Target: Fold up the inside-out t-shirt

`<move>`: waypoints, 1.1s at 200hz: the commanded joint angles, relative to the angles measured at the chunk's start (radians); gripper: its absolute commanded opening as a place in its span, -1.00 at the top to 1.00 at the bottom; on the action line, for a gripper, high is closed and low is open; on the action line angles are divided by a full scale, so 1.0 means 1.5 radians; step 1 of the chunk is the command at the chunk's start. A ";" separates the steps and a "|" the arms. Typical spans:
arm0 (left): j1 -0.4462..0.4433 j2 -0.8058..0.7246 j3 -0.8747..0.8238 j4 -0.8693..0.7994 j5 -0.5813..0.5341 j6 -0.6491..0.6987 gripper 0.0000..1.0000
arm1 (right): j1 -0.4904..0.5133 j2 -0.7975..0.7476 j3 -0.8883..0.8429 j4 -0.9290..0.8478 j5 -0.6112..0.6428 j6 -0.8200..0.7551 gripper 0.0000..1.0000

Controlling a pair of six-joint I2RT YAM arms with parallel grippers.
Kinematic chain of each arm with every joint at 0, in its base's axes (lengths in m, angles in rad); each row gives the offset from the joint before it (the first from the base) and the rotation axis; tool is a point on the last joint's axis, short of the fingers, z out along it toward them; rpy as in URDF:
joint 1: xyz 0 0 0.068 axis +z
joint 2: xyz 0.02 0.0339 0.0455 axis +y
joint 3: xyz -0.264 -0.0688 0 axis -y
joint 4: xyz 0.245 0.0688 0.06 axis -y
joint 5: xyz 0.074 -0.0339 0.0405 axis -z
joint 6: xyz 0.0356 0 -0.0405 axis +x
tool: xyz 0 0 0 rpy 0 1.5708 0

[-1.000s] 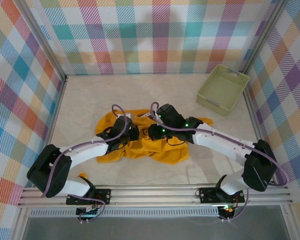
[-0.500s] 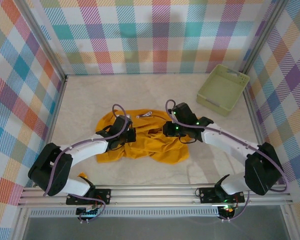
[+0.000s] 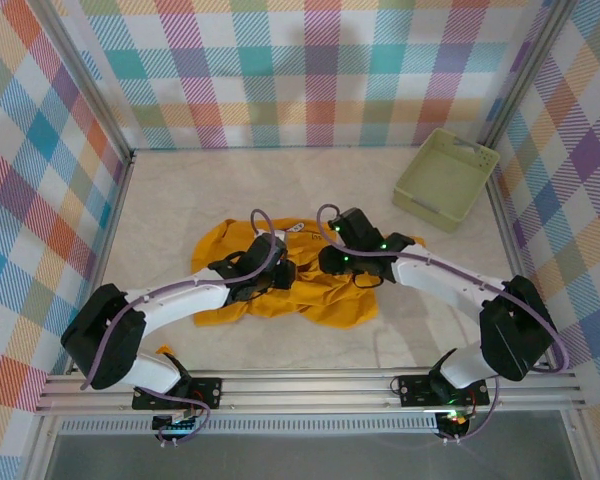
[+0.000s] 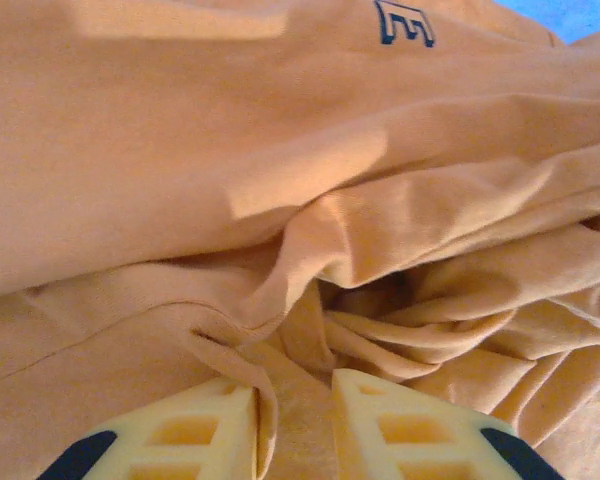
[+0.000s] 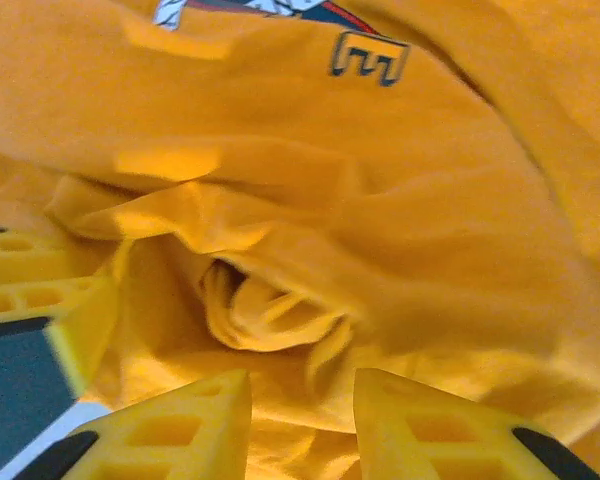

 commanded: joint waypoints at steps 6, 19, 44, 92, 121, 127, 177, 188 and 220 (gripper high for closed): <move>-0.002 0.007 0.010 0.001 -0.035 -0.026 0.49 | 0.047 -0.010 0.042 -0.038 0.064 -0.025 0.25; 0.005 -0.009 -0.010 0.011 -0.051 -0.041 0.48 | 0.063 -0.002 0.056 -0.057 0.081 -0.009 0.21; 0.027 -0.040 -0.051 0.042 -0.038 -0.060 0.40 | 0.074 0.038 0.074 -0.075 0.081 0.048 0.18; 0.029 -0.052 -0.068 0.048 -0.027 -0.064 0.40 | 0.075 0.121 0.114 -0.097 0.102 0.120 0.22; 0.029 -0.055 -0.072 0.052 -0.027 -0.063 0.39 | 0.075 0.148 0.133 -0.102 0.136 0.126 0.21; 0.029 -0.055 -0.075 0.054 -0.025 -0.063 0.39 | 0.075 0.154 0.137 -0.097 0.136 0.123 0.22; 0.029 -0.049 -0.078 0.061 -0.021 -0.064 0.39 | 0.074 0.185 0.164 -0.097 0.156 0.115 0.52; 0.029 -0.049 -0.079 0.059 -0.022 -0.064 0.39 | 0.075 0.182 0.163 -0.100 0.159 0.112 0.66; 0.029 -0.042 -0.072 0.048 -0.037 -0.063 0.36 | 0.076 0.130 0.150 -0.104 0.142 0.091 1.00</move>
